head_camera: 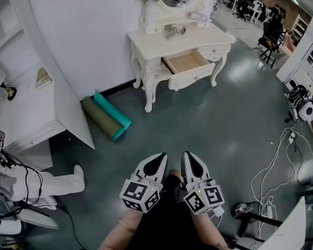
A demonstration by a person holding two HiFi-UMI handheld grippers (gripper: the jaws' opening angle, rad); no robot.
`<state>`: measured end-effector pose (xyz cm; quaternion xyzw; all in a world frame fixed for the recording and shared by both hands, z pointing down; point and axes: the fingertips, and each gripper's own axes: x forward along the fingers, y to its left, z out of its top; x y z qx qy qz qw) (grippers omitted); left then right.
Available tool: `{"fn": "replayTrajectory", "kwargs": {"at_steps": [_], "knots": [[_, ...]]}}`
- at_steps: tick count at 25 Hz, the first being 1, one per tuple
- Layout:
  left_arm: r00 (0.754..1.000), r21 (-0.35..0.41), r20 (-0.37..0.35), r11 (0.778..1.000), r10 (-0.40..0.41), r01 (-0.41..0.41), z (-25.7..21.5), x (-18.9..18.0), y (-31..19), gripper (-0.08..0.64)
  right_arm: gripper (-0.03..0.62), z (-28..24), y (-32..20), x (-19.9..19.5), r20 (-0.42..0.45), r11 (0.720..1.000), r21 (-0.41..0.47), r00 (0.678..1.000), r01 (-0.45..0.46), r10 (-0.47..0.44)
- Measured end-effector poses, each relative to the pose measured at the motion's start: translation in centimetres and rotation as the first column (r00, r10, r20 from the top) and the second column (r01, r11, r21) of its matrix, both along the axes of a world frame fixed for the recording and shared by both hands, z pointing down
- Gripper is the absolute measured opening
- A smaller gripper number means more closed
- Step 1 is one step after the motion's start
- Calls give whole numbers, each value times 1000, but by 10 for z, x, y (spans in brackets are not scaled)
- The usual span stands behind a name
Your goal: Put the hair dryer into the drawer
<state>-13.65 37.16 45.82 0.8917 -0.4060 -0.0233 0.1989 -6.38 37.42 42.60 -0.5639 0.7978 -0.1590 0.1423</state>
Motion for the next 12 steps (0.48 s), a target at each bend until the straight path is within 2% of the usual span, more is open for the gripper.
{"fn": "replayTrajectory", "kwargs": {"at_steps": [4, 8, 12], "knots": [[1000, -5, 3, 1000, 0, 0, 2, 7, -1, 14, 29, 1, -1, 6, -3, 1000, 0, 1000, 2, -2], [1000, -22, 10, 1000, 3, -2, 6, 15, -9, 14, 28, 2, -7, 13, 40, 1000, -7, 999, -1, 2], [1000, -44, 22, 999, 13, -12, 14, 28, -21, 14, 28, 10, -18, 22, 32, 999, -38, 999, -17, 18]]}}
